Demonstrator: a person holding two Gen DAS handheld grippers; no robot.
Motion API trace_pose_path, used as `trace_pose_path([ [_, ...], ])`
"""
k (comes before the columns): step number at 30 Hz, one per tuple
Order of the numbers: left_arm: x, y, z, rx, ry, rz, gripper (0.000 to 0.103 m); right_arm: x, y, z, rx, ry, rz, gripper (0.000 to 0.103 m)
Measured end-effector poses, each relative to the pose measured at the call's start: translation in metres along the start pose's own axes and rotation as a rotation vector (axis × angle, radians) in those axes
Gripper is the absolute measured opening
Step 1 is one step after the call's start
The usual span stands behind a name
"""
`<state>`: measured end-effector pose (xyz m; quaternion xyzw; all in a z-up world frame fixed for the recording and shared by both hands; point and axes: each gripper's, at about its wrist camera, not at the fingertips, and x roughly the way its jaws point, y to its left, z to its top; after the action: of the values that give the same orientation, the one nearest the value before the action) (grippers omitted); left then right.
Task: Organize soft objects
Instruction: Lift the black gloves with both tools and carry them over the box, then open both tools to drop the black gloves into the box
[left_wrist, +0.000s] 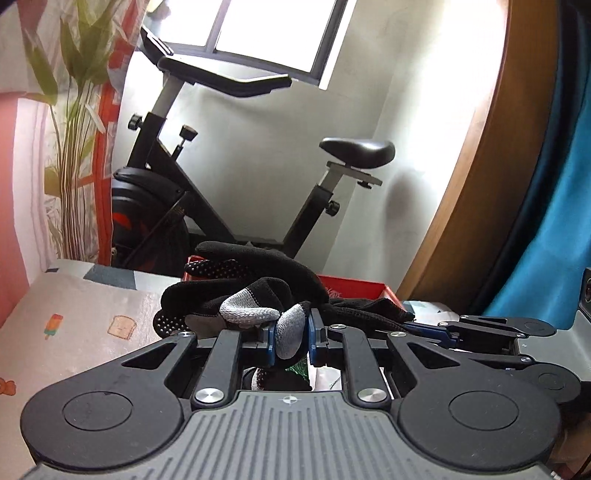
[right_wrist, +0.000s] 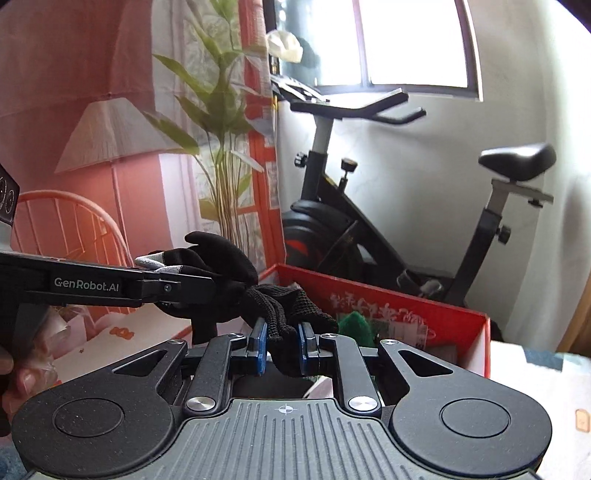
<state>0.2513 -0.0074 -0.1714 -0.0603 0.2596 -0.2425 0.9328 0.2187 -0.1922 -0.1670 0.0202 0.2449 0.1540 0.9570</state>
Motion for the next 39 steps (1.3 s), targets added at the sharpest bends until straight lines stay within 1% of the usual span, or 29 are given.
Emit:
trace_pose_path([
  [3, 0.028, 0.001, -0.008, -0.007, 0.074, -0.007, 0.017, 0.015, -0.017, -0.015, 0.047, 0.059, -0.022, 0.015],
  [8, 0.053, -0.002, -0.03, -0.01, 0.159, -0.029, 0.019, 0.024, -0.039, -0.04, 0.094, 0.129, -0.065, 0.015],
  [10, 0.059, -0.002, -0.037, -0.002, 0.185, -0.036, 0.021, 0.026, -0.045, -0.048, 0.099, 0.158, -0.082, 0.015],
  [12, 0.06, -0.001, -0.042, 0.006, 0.192, -0.026, 0.022, 0.028, -0.049, -0.056, 0.101, 0.182, -0.104, 0.015],
  [13, 0.06, 0.001, -0.042, 0.01, 0.195, -0.02, 0.024, 0.029, -0.051, -0.058, 0.103, 0.19, -0.114, 0.015],
  [14, 0.06, 0.002, -0.042, 0.012, 0.195, -0.014, 0.029, 0.03, -0.054, -0.06, 0.108, 0.196, -0.122, 0.015],
  [18, 0.052, 0.006, -0.04, 0.011, 0.171, 0.015, 0.041, 0.033, -0.06, -0.062, 0.12, 0.218, -0.155, 0.015],
  [20, 0.047, 0.005, -0.035, 0.019, 0.154, 0.044, 0.053, 0.035, -0.06, -0.06, 0.116, 0.227, -0.176, 0.016],
  [21, 0.044, 0.005, -0.032, 0.015, 0.144, 0.057, 0.055, 0.035, -0.061, -0.06, 0.116, 0.229, -0.191, 0.018],
  [22, 0.039, 0.006, -0.031, 0.006, 0.131, 0.068, 0.061, 0.033, -0.06, -0.058, 0.114, 0.227, -0.206, 0.022],
  [23, 0.032, 0.007, -0.03, -0.007, 0.117, 0.081, 0.069, 0.031, -0.06, -0.056, 0.111, 0.218, -0.215, 0.024],
  [24, 0.025, 0.007, -0.028, -0.016, 0.104, 0.093, 0.074, 0.027, -0.061, -0.053, 0.114, 0.205, -0.217, 0.028],
  [25, 0.017, 0.006, -0.026, -0.02, 0.088, 0.102, 0.084, 0.023, -0.061, -0.05, 0.122, 0.194, -0.212, 0.029],
  [26, 0.01, 0.005, -0.024, -0.019, 0.072, 0.112, 0.092, 0.02, -0.062, -0.048, 0.13, 0.187, -0.21, 0.029],
  [27, 0.001, 0.004, -0.022, -0.015, 0.052, 0.125, 0.095, 0.015, -0.063, -0.043, 0.138, 0.178, -0.21, 0.031],
  [29, -0.012, 0.002, -0.015, -0.008, 0.025, 0.148, 0.102, 0.005, -0.064, -0.036, 0.151, 0.158, -0.21, 0.038],
  [31, -0.026, -0.001, -0.005, -0.004, 0.005, 0.171, 0.103, -0.01, -0.063, -0.027, 0.162, 0.134, -0.205, 0.053],
  [32, -0.033, -0.003, -0.001, 0.0, -0.001, 0.184, 0.103, -0.018, -0.061, -0.022, 0.165, 0.118, -0.2, 0.058],
  [34, -0.046, -0.007, 0.01, 0.015, -0.008, 0.192, 0.103, -0.037, -0.059, -0.012, 0.173, 0.084, -0.191, 0.084],
  [35, -0.054, -0.01, 0.014, 0.025, -0.014, 0.195, 0.103, -0.047, -0.056, -0.006, 0.177, 0.065, -0.187, 0.088],
  [37, -0.068, -0.017, 0.022, 0.046, -0.029, 0.21, 0.103, -0.066, -0.051, 0.005, 0.186, 0.034, -0.182, 0.103],
  [39, -0.083, -0.024, 0.028, 0.064, -0.041, 0.222, 0.103, -0.085, -0.044, 0.016, 0.198, 0.002, -0.175, 0.103],
])
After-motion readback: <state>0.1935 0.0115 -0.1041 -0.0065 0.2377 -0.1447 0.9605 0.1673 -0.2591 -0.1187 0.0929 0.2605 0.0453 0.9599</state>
